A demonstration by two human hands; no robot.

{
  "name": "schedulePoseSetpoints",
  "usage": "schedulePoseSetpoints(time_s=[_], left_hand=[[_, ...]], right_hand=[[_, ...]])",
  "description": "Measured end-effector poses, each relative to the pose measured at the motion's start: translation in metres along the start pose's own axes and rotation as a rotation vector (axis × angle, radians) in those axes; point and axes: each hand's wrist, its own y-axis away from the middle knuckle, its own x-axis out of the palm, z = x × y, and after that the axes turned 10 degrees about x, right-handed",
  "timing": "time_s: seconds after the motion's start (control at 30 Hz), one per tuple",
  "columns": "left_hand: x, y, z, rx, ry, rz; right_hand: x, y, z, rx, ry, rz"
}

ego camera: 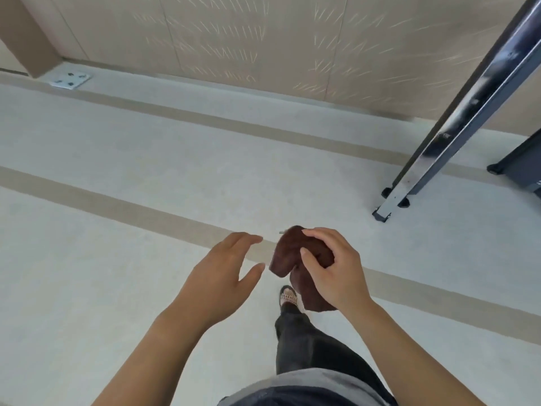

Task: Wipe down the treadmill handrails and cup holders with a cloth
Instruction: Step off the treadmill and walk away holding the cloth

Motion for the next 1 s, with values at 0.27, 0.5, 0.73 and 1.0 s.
schedulePoseSetpoints(time_s=[0.27,0.5,0.73,1.0], left_hand=[[-0.057,-0.204,0.127,-0.054,-0.034,0.002],[-0.144,-0.287,0.252,-0.282,-0.063,-0.178],[-0.215,-0.349,0.416,-0.489,-0.03,-0.338],[-0.362,-0.447,0.61,-0.507,0.001,-0.455]], right_hand=[[0.066,-0.253,0.03,-0.063,0.032,0.071],[0.179,-0.435,0.107,-0.204,0.033,0.334],[0.352,-0.583,0.195,-0.415,0.071,0.575],[0.504,-0.746,0.296,-0.413,0.025,0.559]])
